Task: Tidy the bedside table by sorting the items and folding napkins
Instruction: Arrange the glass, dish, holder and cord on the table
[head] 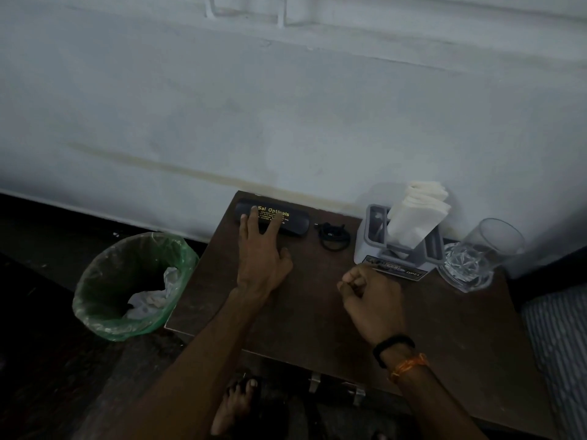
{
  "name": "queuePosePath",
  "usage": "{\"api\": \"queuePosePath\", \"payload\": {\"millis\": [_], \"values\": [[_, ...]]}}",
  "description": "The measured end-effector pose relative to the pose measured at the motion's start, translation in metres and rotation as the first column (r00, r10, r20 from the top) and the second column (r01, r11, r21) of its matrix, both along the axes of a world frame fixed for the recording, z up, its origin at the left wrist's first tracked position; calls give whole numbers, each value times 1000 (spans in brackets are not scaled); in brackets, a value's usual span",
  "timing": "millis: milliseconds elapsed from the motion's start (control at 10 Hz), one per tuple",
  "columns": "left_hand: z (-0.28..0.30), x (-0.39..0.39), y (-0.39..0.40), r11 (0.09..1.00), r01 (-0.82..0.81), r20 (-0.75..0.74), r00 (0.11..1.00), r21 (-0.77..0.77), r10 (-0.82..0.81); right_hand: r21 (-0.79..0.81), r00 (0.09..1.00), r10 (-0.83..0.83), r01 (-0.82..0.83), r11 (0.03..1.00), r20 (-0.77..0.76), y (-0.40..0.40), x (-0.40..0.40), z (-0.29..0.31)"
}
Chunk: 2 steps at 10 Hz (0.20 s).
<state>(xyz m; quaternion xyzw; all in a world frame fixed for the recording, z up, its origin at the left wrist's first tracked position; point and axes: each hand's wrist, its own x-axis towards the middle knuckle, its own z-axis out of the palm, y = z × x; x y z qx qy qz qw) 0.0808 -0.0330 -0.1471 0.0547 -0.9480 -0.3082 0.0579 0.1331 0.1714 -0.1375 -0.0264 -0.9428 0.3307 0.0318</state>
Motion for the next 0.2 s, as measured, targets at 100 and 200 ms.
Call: {"api": "queuePosePath", "payload": {"millis": [100,200], "values": [[4,9,4,1000,14,0,1000,-22,-14,61,1000,-23,23,998,0,2,4,6],[8,26,14,999,32,23,999,-26,-31,75,998,-55,55,996,0,6,13,13]]}}
